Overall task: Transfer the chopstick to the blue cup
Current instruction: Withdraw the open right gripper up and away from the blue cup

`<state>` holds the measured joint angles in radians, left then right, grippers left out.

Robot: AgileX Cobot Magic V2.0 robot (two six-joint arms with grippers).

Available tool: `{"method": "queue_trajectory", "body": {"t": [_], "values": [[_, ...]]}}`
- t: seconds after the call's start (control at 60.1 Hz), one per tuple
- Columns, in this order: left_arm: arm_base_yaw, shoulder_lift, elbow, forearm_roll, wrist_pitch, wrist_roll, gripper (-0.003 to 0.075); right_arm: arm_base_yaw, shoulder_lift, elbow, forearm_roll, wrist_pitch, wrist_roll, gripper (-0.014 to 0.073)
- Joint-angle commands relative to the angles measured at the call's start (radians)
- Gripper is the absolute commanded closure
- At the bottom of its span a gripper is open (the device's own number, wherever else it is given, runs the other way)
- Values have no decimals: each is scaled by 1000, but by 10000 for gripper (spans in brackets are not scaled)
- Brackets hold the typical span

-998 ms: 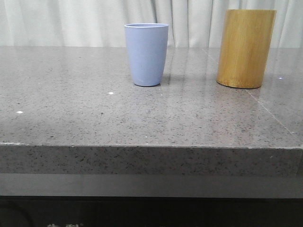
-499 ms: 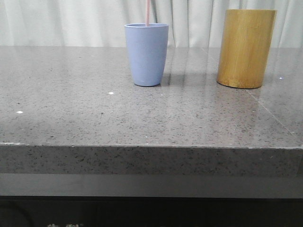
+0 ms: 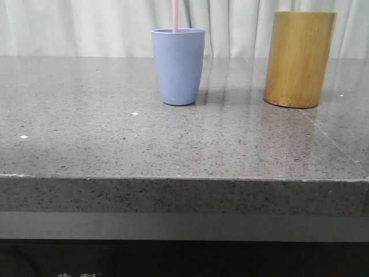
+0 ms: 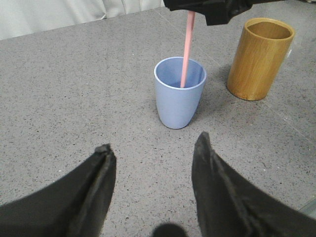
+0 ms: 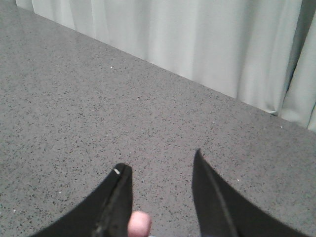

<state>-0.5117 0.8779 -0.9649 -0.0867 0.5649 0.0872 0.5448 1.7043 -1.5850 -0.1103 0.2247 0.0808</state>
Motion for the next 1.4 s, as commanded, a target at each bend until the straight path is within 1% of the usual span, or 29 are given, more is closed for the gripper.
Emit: {"method": "queue_trajectory", "body": {"t": [0.0, 0.283, 0.449, 0.499, 0.565, 0.682, 0.832, 0.915, 0.981, 1.064, 1.214, 1.38], "values": [[1, -9, -28, -8, -67, -9, 372, 1, -66, -36, -14, -44, -4, 263], [1, -9, -28, -8, -67, -9, 372, 1, -119, -36, -4, 18, -4, 263], [1, -9, -28, -8, -67, -9, 372, 1, -207, -36, 1, 85, -4, 263], [1, -9, -28, -8, -67, -9, 372, 1, -242, -36, 1, 134, -4, 263], [1, -9, -28, -8, -67, -9, 372, -5, -289, -36, -5, 239, -4, 263], [1, -9, -28, -8, -67, -9, 372, -41, -372, -36, -37, 439, -4, 263], [1, -9, -28, -8, -67, -9, 372, -102, -460, -34, -37, 713, -4, 263], [1, -9, -28, -8, -67, -9, 372, -114, -517, 0, -37, 796, -4, 263], [1, -9, -28, -8, -67, -9, 372, -114, -579, 56, -37, 801, -4, 263], [1, -9, -28, -8, -67, -9, 372, -114, -665, 157, -37, 753, 3, 263], [1, -9, -28, -8, -67, -9, 372, -114, -814, 345, -33, 650, 71, 263], [1, -9, -28, -8, -67, -9, 372, -114, -952, 521, 3, 598, 90, 264]]}}
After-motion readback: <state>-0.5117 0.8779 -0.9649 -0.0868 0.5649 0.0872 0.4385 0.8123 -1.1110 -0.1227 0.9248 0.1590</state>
